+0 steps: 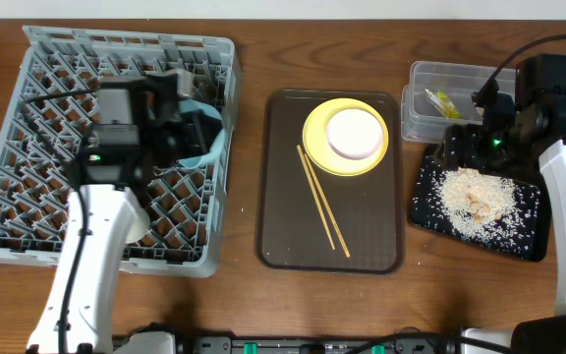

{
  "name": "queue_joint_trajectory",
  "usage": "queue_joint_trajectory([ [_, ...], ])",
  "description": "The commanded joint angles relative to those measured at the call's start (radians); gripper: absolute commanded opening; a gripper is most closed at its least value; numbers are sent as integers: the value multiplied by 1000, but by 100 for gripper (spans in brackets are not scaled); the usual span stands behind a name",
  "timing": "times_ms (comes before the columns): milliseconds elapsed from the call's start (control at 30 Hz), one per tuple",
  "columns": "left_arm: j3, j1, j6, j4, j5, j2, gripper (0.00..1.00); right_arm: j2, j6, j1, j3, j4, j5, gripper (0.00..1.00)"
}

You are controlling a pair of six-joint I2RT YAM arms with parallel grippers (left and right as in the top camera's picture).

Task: Sort waste into correct bins and load items into the dishwasher
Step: 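Carry the light-blue bowl into the dish rack with the left gripper, then release the blue bowl and move the left gripper to the yellow plate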

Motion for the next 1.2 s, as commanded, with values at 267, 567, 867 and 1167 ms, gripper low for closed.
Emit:
queue_joint_trajectory([
  [267, 23, 244, 17, 1, 571, 203, 8, -7, 6, -4, 18, -6, -8, 80],
  [567, 23, 359, 17, 0, 672, 367, 8, -7, 6, -4, 18, -9, -8, 79],
  [867, 21, 462, 17, -9, 671, 404, 12, -7, 5, -4, 18, -9, -8, 79],
  [1167, 20, 523, 18, -105, 465, 404, 30, -7, 5, -4, 18, -10, -8, 79],
])
